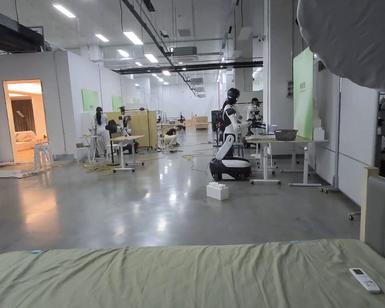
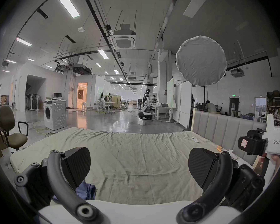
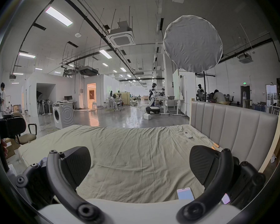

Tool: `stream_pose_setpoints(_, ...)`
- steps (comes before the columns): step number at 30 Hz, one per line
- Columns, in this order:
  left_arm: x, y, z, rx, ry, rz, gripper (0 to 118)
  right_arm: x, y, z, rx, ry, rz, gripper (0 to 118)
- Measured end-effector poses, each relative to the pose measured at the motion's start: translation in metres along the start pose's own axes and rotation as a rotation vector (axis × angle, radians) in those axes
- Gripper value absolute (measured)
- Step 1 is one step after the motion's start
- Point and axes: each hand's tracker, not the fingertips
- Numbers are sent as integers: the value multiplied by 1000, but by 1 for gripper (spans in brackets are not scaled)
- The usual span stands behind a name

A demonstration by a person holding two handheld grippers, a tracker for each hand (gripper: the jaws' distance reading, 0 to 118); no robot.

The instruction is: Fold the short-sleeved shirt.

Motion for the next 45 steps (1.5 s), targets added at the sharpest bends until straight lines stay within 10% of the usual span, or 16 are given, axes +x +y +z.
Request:
stream_pose_setpoints(9,-3,1,0,13,12,15,118,-2,0,-2,-15,4,-17,118)
stream_pose_setpoints(17,-1,3,0,9,7,21,118,-6,16,-11,-99,9,-208,118)
stream_pose_setpoints(28,0,7,1,16,18,51,118,-33,14,-20,-229,-15,-61,118)
stream_pose_setpoints(36,2,7,0,3,4,38,118,-15,26,-16,-243,-69,-304,118)
stream_pose_setpoints(45,9,8,-2,-3,-11,23,118,0,30,-11,-208,-115,-323,118)
